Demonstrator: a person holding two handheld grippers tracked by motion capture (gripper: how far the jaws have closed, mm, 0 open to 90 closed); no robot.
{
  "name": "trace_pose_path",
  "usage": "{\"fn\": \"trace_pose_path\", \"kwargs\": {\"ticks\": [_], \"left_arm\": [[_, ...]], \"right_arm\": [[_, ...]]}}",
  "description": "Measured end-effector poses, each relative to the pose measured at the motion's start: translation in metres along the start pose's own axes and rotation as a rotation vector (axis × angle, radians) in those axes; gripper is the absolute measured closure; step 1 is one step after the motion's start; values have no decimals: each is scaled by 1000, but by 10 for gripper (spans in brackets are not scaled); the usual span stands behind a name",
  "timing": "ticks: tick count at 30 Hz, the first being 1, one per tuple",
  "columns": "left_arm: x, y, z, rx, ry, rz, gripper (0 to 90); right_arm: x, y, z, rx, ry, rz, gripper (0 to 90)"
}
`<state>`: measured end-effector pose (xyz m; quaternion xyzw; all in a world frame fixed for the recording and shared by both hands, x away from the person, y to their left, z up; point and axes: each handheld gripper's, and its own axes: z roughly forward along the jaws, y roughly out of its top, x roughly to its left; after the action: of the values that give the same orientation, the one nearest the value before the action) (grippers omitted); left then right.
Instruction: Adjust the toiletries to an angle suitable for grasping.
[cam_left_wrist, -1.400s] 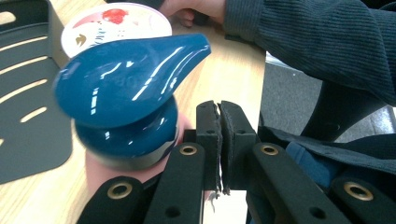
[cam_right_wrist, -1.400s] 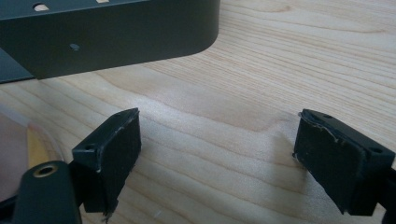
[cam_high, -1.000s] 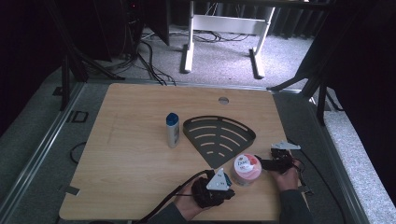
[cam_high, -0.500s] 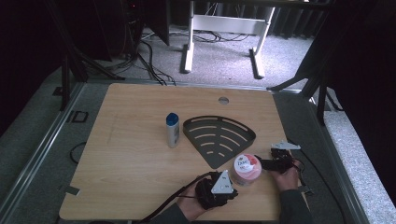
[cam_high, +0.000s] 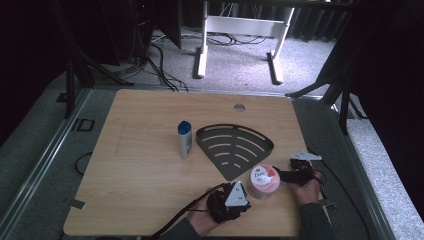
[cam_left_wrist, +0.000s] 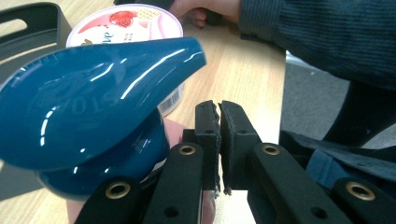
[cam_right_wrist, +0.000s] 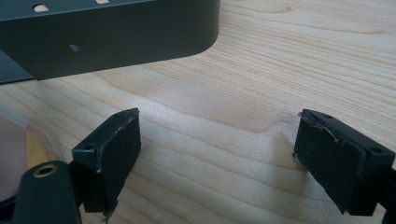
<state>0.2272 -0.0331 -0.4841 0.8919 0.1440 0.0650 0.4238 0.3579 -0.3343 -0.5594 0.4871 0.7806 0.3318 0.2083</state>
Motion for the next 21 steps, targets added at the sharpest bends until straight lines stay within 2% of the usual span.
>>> {"fn": "trace_pose_path", "kwargs": {"ticks": [10, 21], "left_arm": [[-2, -1, -4, 19, 20, 20, 859], [-4, -4, -8, 26, 33, 12, 864]], "right_arm": [[0, 0, 0, 0, 0, 0, 143], [0, 0, 0, 0, 0, 0, 143]]}}
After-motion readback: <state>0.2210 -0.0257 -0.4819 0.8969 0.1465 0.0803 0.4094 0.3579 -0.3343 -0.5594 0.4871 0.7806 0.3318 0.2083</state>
